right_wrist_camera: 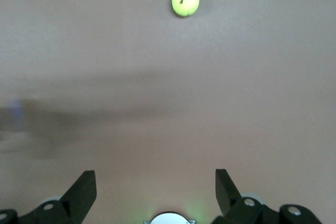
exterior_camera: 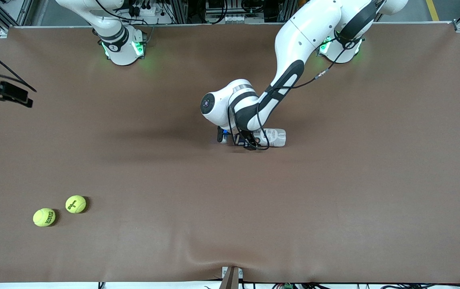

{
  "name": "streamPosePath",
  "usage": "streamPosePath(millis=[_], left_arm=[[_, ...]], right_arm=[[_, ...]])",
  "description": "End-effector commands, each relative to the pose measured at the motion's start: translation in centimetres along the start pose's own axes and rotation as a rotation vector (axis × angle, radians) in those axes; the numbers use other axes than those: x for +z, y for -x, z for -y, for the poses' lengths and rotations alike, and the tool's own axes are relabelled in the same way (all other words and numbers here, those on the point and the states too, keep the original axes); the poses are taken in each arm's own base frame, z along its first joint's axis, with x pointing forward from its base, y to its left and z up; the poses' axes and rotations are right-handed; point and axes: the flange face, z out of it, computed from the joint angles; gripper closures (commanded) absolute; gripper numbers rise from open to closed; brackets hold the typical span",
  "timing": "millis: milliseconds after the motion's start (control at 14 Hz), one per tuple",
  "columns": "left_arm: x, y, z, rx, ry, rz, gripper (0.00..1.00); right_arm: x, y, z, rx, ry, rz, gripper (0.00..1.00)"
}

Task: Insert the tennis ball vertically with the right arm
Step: 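Stand the tube upright with the left gripper while the right gripper reaches the balls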

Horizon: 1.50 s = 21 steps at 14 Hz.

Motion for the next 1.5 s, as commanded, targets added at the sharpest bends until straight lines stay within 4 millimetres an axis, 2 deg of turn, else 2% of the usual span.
streamPosePath(millis=[0,71,214,356,428,499,641,713,855,926,1069,1140,1283,1425], left_arm=[[-0.8,-1.0,-0.4,0.011,-0.04,-0.004,0.29],[-2.0,-0.8,-0.2,0.007,-0.051,-0.019,0.29],[-4.3,-0.4,-0.2,0.004,-0.073,-0.048,0.29],[-8.3,0.2,-0.2,-0.007,-0.118,-0.119,0.29],[-10.2,0.9,0.2,-0.019,-0.14,-0.166,0.29],[-11.7,1.6,0.8,-0.034,-0.161,-0.216,0.29],[-14.4,4.3,2.7,-0.086,-0.19,-0.303,0.29],[-15.2,6.0,4.1,-0.121,-0.191,-0.342,0.29],[-15.9,9.1,6.8,-0.186,-0.202,-0.416,0.28],[-16.1,10.1,7.7,-0.208,-0.204,-0.445,0.28],[-15.6,12.0,9.8,-0.255,-0.2,-0.488,0.28],[-15.4,13.0,10.9,-0.287,-0.197,-0.527,0.28],[-15.5,14.1,12.3,-0.352,-0.163,-0.649,0.28],[-16.1,14.0,12.8,-0.383,-0.169,-0.738,0.28]], right_arm=[[6.0,-4.9,-0.2,-0.008,0.018,0.081,0.0],[7.7,-6.5,-0.2,-0.008,0.015,0.077,0.0],[9.2,-8.1,0.1,-0.013,0.026,0.043,0.0],[11.5,-10.7,-0.3,-0.017,0.046,-0.012,0.0],[12.9,-11.7,-0.7,-0.035,0.073,-0.014,0.0],[13.4,-12.4,-0.7,-0.052,0.085,-0.038,0.0],[17.3,-15.6,-1.4,-0.059,0.095,-0.11,0.0],[19.6,-16.9,-2.2,-0.08,0.09,-0.124,0.0],[21.7,-18.2,-2.1,-0.186,0.102,-0.148,0.0],[23.5,-19.1,-2.2,-0.207,0.109,-0.171,0.0],[28.2,-20.6,-3.3,-0.267,0.12,-0.173,0.0],[29.7,-21.2,-3.8,-0.281,0.123,-0.193,0.0],[32.1,-22.2,-3.2,-0.296,0.128,-0.235,0.0],[33.0,-22.4,-2.9,-0.306,0.13,-0.241,0.0]])
